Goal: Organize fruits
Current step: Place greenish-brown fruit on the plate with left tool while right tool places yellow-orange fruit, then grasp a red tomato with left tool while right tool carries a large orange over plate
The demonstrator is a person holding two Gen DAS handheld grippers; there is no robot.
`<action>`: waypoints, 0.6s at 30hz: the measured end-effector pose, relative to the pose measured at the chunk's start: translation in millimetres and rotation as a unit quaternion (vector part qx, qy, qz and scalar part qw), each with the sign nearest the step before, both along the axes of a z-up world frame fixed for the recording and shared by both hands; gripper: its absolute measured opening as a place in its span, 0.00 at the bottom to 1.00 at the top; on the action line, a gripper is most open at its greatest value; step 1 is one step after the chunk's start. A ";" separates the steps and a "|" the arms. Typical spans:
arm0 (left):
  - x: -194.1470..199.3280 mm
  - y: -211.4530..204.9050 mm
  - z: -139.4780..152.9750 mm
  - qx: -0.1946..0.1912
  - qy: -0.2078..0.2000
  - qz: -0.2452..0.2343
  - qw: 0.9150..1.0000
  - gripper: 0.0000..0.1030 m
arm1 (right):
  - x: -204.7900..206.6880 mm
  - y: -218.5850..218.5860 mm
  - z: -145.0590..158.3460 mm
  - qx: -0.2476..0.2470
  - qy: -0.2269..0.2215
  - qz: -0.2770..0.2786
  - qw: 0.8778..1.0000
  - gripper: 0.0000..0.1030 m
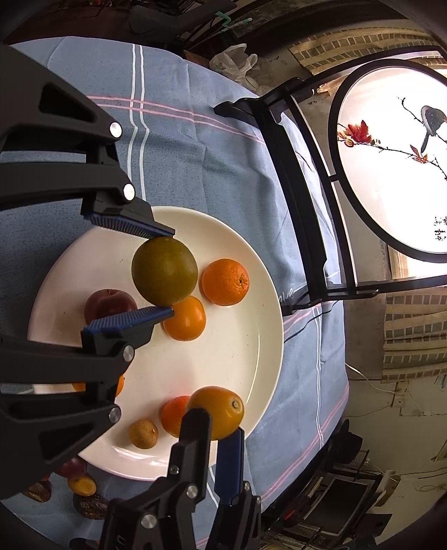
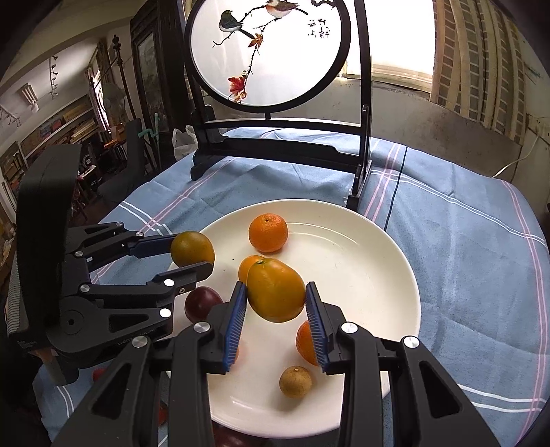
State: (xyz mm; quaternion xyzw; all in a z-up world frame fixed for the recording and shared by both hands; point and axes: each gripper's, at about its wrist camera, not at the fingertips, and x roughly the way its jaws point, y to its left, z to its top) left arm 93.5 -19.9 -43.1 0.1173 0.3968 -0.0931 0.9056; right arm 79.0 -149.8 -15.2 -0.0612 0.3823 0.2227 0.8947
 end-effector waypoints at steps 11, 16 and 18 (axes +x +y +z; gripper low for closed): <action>3.9 -1.6 -2.0 0.000 0.006 0.003 1.000 0.60 | 3.5 -6.2 0.0 0.014 -0.001 -0.014 1.000 0.53; -14.5 10.4 13.3 -0.013 -0.014 -0.002 1.000 0.64 | -15.1 -16.8 15.2 0.034 -0.015 -0.013 0.999 0.54; -28.5 19.3 20.9 -0.022 -0.019 -0.009 1.000 0.64 | -34.6 -19.8 20.5 0.037 -0.017 0.003 0.999 0.55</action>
